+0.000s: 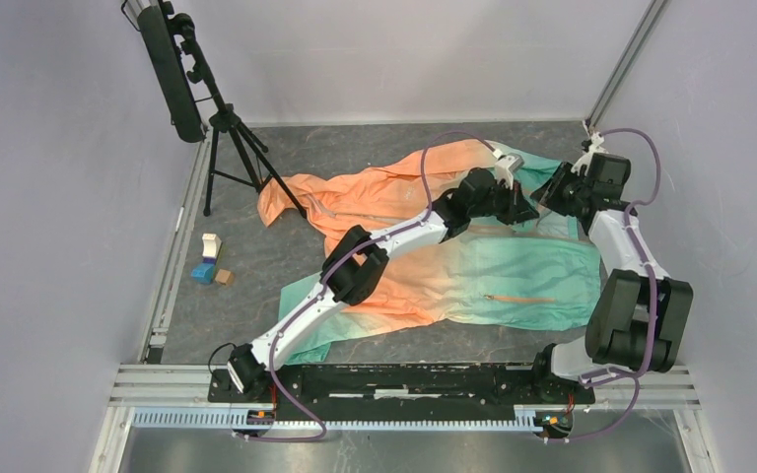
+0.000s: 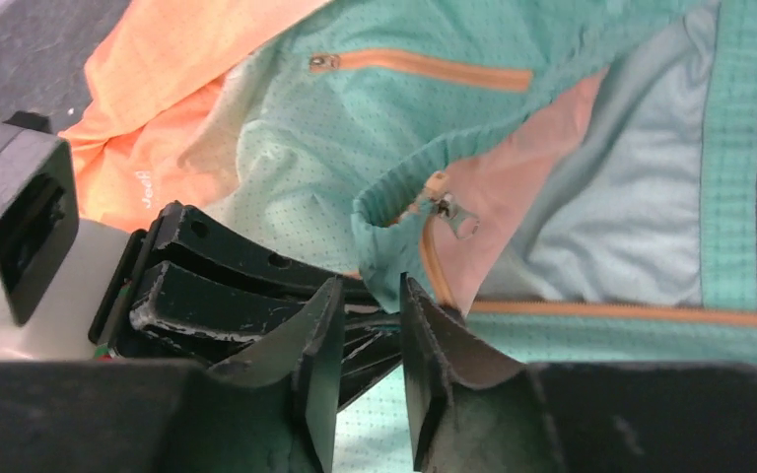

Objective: Zip up the jacket

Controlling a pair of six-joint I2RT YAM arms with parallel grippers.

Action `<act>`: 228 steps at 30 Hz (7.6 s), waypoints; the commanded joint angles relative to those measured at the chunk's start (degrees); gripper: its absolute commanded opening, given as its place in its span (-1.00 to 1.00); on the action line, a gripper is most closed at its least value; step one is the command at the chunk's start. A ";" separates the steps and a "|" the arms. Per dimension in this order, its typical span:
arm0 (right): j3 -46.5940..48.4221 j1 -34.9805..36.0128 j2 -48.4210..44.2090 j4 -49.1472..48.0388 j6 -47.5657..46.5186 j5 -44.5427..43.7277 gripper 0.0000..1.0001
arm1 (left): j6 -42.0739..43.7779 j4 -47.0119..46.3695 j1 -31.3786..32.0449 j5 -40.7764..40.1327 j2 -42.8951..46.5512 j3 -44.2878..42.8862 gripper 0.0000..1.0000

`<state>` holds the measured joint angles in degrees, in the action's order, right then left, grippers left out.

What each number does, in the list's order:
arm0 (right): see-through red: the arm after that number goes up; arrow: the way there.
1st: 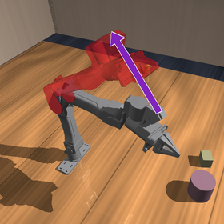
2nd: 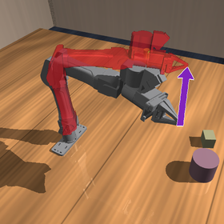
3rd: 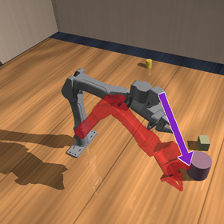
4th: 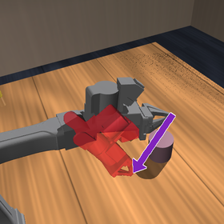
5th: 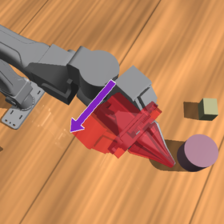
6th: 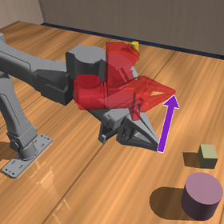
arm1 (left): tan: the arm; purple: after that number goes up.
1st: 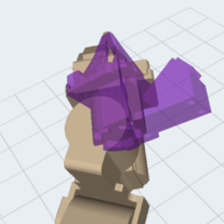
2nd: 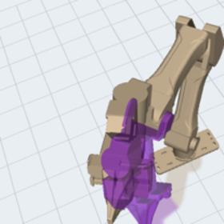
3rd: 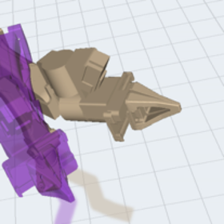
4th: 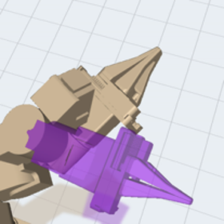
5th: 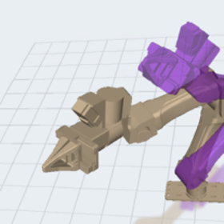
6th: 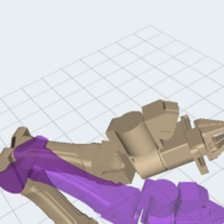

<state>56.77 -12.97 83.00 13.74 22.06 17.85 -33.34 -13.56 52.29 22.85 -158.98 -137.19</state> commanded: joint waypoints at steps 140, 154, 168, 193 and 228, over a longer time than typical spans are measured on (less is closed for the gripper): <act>-9.40 -10.59 11.63 -44.69 11.26 36.07 -0.78 | -31.64 -17.01 -5.05 22.89 -4.21 -0.17 -0.75; -10.06 -9.07 4.39 -30.18 9.58 29.27 -0.99 | -51.29 -37.32 -7.71 21.07 -0.88 6.49 0.36; -13.35 -8.91 2.94 -35.96 14.35 29.96 -0.99 | -50.56 -36.66 -7.16 20.17 -1.08 5.63 0.39; -12.82 -8.61 0.72 -34.10 14.30 29.91 -0.74 | -50.64 -32.31 -6.67 18.44 -3.14 3.32 -0.95; -3.42 -7.54 -6.66 -16.79 5.97 23.45 0.37 | -50.36 -30.42 -7.29 18.19 -2.57 6.42 -0.95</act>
<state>57.32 -16.53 78.54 -10.13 34.41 43.18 -83.02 -40.99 45.32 40.56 -162.63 -131.98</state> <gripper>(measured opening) 0.637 0.034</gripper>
